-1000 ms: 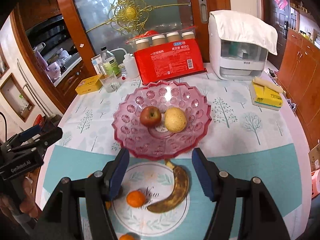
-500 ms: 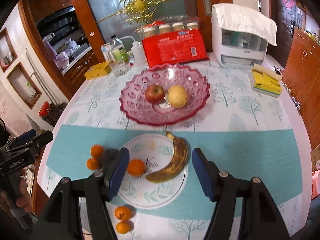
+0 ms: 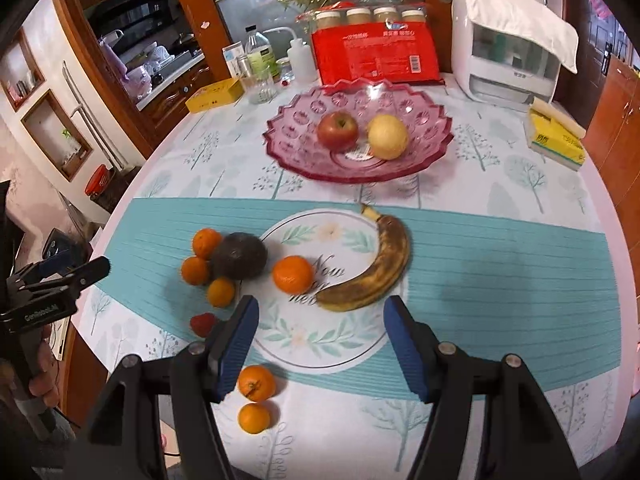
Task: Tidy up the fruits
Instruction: 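Withdraw both tools from the bowl toward the remaining fruit, then grasp the dark avocado with the left tool while the right tool grasps an orange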
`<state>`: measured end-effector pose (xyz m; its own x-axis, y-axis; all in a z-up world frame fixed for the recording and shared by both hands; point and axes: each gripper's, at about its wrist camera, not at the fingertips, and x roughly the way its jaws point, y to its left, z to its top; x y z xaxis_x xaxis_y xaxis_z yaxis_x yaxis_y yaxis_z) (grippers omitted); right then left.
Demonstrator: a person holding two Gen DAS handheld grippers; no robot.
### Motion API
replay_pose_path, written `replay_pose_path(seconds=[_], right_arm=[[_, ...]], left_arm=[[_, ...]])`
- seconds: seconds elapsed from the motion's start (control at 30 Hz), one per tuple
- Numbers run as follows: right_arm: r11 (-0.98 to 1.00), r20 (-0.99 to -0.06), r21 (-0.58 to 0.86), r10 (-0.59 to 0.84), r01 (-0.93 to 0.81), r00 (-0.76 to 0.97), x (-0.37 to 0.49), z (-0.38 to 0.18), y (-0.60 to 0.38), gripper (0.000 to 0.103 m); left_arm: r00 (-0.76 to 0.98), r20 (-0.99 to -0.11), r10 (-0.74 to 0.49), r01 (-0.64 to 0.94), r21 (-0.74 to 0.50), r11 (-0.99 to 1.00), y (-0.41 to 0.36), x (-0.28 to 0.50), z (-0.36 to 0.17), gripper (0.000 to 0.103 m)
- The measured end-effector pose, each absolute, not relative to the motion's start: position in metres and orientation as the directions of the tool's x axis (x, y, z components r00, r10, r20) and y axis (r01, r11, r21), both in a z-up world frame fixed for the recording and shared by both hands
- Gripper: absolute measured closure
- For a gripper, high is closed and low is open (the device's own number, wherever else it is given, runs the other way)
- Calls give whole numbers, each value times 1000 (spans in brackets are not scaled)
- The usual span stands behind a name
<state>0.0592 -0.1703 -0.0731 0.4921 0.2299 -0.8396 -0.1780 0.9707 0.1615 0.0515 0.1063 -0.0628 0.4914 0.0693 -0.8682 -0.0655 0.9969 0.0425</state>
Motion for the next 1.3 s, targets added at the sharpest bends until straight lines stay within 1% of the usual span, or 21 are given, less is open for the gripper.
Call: replay_pose_path(seconds=[0.27, 0.47, 0.57, 0.63, 0.7, 0.8, 0.97, 1.07, 1.1, 1.2, 1.3], right_arm=[[969, -851, 217, 247, -117, 464, 68, -87, -135, 38], [967, -868, 248, 247, -56, 432, 78, -107, -112, 37], [973, -878, 231, 214, -13, 429, 85, -118, -106, 37], [978, -886, 210, 183, 17, 427, 90, -126, -104, 37], [982, -895, 185, 151, 41, 420, 96, -136, -105, 37], [987, -903, 148, 111, 58, 415, 105, -149, -107, 37], [996, -915, 87, 75, 13, 397, 120, -169, -107, 38], [997, -911, 71, 75, -25, 406, 123, -173, -107, 38], [997, -907, 65, 78, -45, 414, 124, -173, -106, 38], [994, -908, 45, 83, -101, 411, 128, -176, -103, 38], [989, -908, 77, 121, -124, 401, 133, -179, -106, 38]], left_arm=[[479, -877, 29, 67, 70, 995, 112, 81, -71, 4], [462, -887, -5, 185, 91, 979, 110, 109, -90, 5], [440, -898, -28, 239, 87, 967, 109, 121, -103, 11], [425, -904, -50, 269, 73, 960, 108, 129, -111, 12], [413, -907, -78, 320, 64, 945, 101, 138, -118, 17], [411, -905, -109, 388, 66, 919, 87, 147, -123, 20], [406, -900, -160, 557, 104, 824, 50, 152, -128, 20], [374, -907, -192, 627, 95, 774, 32, 158, -136, 20], [360, -911, -199, 637, 85, 766, 29, 160, -138, 20], [276, -925, -263, 673, -9, 740, 21, 170, -144, 18], [237, -927, -292, 694, -48, 718, 13, 172, -147, 18]])
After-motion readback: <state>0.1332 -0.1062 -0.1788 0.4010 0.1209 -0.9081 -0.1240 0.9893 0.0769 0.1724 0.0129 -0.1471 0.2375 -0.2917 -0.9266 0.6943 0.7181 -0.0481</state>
